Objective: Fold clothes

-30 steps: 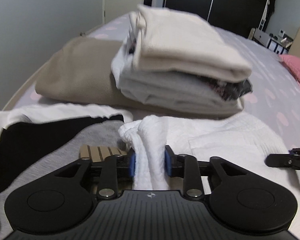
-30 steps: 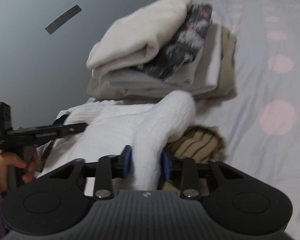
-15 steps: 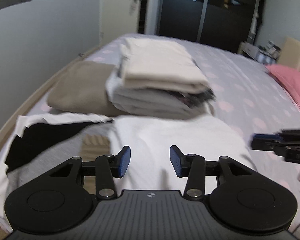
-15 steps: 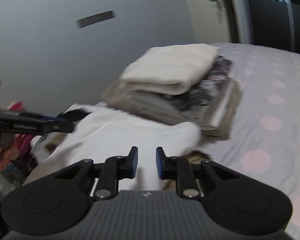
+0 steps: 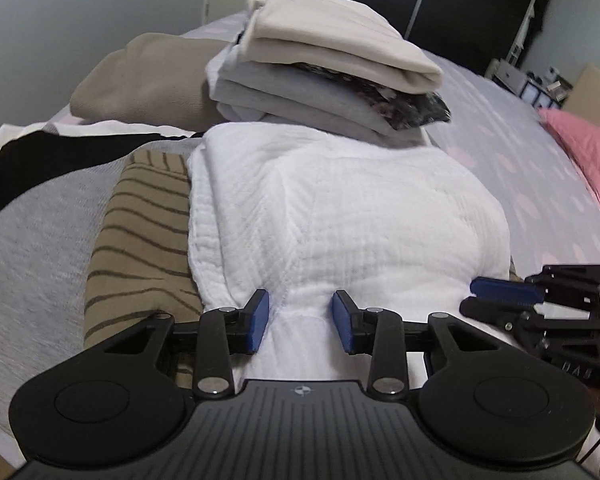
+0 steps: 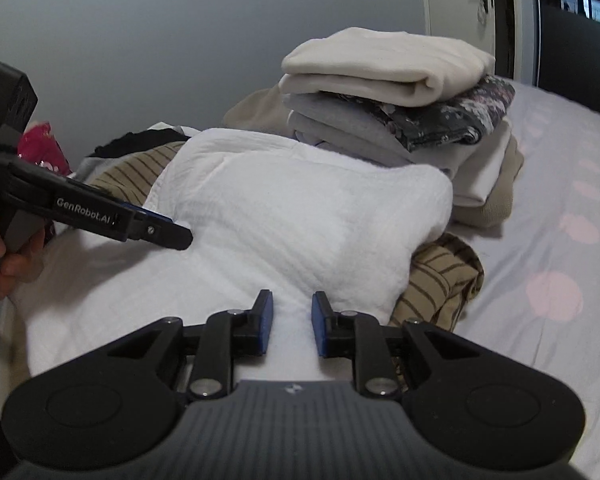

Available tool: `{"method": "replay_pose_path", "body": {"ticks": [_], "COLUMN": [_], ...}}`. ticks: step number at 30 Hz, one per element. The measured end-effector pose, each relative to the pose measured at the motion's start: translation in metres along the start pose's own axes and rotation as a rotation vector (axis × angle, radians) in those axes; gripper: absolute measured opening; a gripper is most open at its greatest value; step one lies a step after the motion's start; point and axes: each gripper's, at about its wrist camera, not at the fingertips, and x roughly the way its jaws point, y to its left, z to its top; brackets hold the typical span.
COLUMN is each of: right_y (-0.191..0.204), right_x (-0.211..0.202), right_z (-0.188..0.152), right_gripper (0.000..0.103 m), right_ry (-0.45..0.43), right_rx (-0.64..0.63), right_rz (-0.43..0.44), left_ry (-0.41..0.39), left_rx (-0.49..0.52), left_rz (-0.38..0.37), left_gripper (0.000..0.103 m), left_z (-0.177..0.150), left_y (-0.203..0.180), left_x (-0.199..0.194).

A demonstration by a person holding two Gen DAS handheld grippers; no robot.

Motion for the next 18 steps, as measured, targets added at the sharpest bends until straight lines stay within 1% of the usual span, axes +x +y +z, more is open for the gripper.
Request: {"method": "replay_pose_path", "body": {"ticks": [6,7,9,10,11,13,15,17,18], "right_y": [0.005,0.007,0.012,0.016,0.020,0.028,0.030,0.029,0.029], "right_x": [-0.006,-0.010,-0.021,-0.028,-0.036,-0.054,-0.073,-0.092,-0.101], "right_z": [-0.001,-0.001,0.000,0.000,0.000,-0.001,-0.005,-0.010,-0.013], "right_gripper": [0.023,0.025,0.036,0.048,0.053,0.053,0.054,0.059,0.061], "right_ry": [-0.019,-0.030,-0.055,-0.074,-0.093,-0.129,-0.152,-0.170,-0.179], "right_rx": [0.030,0.043,0.066,0.072,0.074,0.069,0.082,0.103,0.113], "right_rz": [-0.018,-0.023,-0.026,-0.017,-0.011,-0.004,0.002,0.007,0.009], "left_ry": [-0.031,-0.041,-0.063,-0.079,-0.095,-0.132,-0.175,-0.238,-0.263], "left_rx": [0.041,0.042,0.070,0.087,0.105,0.131,0.147,0.169,0.170], "left_rz": [0.040,0.048,0.077,0.095,0.112,0.150,0.189,0.222,0.226], "left_gripper": [0.034,0.034,0.034,0.034,0.035,0.040,0.042,0.048,0.053], "left_z": [-0.007,-0.008,-0.009,-0.011,-0.013,-0.016,-0.020,-0.027,-0.031], "left_y": [-0.011,-0.013,-0.022,-0.028,-0.033,-0.044,-0.056,-0.073,-0.081], "left_x": [-0.007,-0.009,-0.015,-0.019,-0.024,-0.033,-0.044,-0.058,-0.064]}}
